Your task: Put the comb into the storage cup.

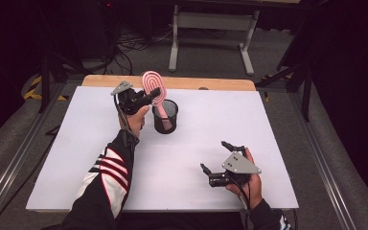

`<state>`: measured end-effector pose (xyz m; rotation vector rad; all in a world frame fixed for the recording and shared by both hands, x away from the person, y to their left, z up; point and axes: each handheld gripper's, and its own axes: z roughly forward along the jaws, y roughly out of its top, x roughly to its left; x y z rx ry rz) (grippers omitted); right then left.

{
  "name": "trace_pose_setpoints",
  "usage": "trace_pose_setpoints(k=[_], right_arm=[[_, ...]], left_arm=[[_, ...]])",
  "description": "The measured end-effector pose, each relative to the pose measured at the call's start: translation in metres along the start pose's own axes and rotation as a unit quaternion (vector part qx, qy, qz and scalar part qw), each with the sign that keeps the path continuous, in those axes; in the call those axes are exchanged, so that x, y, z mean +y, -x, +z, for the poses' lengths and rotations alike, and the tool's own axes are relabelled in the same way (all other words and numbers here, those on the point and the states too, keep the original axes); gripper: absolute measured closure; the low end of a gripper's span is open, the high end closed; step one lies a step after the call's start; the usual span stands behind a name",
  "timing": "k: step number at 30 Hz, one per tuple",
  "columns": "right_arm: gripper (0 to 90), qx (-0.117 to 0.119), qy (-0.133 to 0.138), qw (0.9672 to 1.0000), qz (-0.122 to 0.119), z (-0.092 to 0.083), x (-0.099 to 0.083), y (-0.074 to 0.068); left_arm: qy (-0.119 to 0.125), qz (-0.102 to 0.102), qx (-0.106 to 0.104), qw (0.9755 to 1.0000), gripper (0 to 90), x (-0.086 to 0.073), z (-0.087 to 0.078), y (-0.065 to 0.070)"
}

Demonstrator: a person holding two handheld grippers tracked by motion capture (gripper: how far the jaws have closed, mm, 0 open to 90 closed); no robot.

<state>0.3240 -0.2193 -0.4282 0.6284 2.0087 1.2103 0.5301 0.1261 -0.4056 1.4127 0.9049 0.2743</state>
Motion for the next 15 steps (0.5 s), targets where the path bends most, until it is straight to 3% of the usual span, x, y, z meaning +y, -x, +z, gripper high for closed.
trace_pose_setpoints(k=[15], right_arm=[[4.1,0.002,0.001,1.0000,-0.004,-0.0005,0.0006,-0.0010]], left_arm=[[-0.001,-0.012,0.008,0.9999,60.8,-0.0014,-0.0025,-0.0065]])
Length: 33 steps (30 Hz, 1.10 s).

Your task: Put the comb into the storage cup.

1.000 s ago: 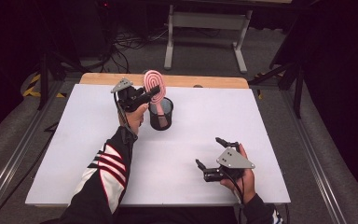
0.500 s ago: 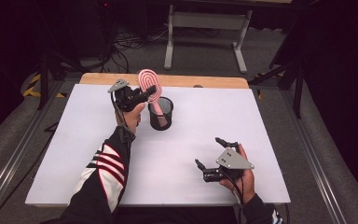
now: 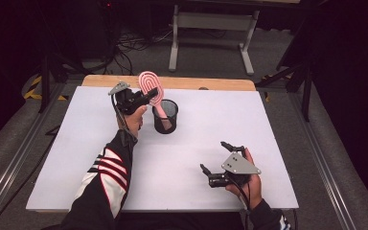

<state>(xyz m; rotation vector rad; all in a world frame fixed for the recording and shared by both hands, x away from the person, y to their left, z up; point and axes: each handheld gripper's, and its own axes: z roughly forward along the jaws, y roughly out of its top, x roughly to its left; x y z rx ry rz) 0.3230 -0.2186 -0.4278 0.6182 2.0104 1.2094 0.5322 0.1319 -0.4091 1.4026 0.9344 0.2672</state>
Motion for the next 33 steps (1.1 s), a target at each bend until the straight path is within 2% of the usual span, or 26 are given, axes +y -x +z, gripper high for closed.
trace_pose_setpoints(k=[15,20,33], right_arm=[[4.1,0.001,-0.001,1.0000,-0.001,0.0000,0.0003,-0.0004],[4.1,0.001,-0.001,1.0000,-0.001,0.0001,0.0002,-0.0003],[4.1,0.001,0.000,1.0000,-0.002,-0.0002,0.0005,-0.0004]], left_arm=[[-0.002,0.003,0.009,1.0000,59.7,-0.0004,-0.0013,-0.0023],[-0.003,0.000,0.006,1.0000,59.3,0.0003,-0.0023,-0.0031],[-0.008,0.009,0.013,0.9998,56.0,0.0030,-0.0040,-0.0022]])
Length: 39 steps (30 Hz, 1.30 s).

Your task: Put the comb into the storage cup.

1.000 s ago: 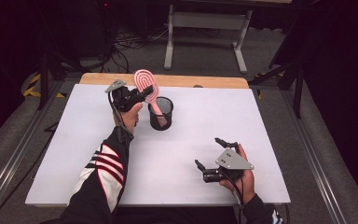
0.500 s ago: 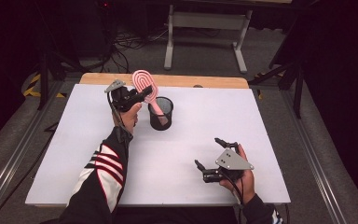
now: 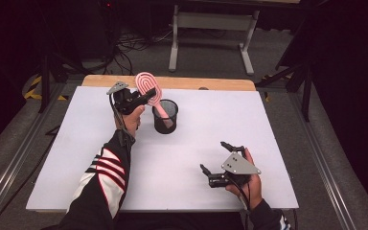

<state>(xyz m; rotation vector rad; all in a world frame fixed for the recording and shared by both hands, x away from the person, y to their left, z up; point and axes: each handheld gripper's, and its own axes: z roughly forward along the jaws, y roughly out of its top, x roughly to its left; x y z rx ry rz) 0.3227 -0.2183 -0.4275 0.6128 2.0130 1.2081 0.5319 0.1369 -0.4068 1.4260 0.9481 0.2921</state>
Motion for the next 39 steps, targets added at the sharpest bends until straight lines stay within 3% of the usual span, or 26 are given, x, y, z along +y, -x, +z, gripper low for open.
trace_pose_setpoints(k=[15,20,39], right_arm=[[4.1,0.001,0.000,1.0000,-0.001,0.000,0.000,0.000],[4.2,0.001,-0.002,1.0000,-0.002,0.000,0.000,0.000],[4.1,0.000,-0.002,1.0000,-0.003,0.000,0.000,-0.001]], left_arm=[[-0.009,0.023,0.007,0.9997,53.5,0.006,-0.004,0.001],[-0.010,0.033,0.009,0.9994,48.5,0.008,-0.005,0.002],[-0.010,0.048,0.021,0.9986,42.9,0.015,-0.014,0.002]])
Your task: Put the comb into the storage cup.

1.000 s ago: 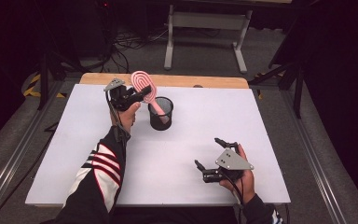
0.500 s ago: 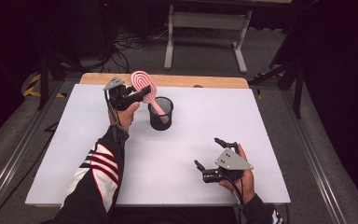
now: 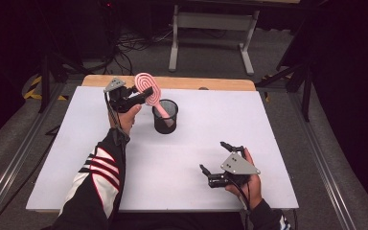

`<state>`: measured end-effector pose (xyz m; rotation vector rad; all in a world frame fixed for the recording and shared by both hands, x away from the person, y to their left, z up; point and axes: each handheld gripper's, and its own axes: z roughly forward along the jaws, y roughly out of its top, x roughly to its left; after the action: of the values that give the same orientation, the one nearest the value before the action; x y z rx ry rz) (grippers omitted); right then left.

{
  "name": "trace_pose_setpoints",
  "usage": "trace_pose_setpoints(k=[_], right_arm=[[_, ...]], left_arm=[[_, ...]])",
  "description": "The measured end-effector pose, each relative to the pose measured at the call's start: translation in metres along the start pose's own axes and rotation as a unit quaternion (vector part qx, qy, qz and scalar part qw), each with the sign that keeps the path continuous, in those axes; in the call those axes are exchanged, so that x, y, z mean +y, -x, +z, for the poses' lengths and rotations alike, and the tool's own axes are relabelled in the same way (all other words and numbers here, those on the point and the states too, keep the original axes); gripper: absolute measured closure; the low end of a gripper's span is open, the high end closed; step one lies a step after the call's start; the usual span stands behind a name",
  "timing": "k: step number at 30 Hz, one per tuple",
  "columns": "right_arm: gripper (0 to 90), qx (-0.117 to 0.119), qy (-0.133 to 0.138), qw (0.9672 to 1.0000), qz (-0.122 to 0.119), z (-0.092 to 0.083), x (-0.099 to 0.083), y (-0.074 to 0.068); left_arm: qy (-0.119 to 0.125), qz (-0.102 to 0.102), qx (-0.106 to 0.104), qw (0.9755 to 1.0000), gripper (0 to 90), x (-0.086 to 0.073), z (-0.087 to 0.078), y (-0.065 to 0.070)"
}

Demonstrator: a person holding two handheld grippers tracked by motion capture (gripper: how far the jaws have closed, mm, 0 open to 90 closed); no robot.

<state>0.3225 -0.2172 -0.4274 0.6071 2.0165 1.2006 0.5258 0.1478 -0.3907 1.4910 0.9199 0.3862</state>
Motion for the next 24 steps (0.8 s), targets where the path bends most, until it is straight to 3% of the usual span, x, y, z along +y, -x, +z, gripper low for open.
trace_pose_setpoints(k=[6,13,24], right_arm=[[4.1,0.001,0.000,1.0000,-0.001,0.000,0.000,0.000],[4.1,0.000,0.002,1.0000,-0.002,-0.001,0.001,0.000],[4.1,-0.001,0.002,1.0000,-0.002,0.000,0.001,-0.001]], left_arm=[[-0.002,0.003,0.003,1.0000,40.2,0.002,-0.003,0.000],[-0.002,0.009,0.014,0.9999,28.8,0.005,-0.008,0.001],[-0.014,0.036,0.024,0.9990,12.3,0.005,-0.014,0.004]])
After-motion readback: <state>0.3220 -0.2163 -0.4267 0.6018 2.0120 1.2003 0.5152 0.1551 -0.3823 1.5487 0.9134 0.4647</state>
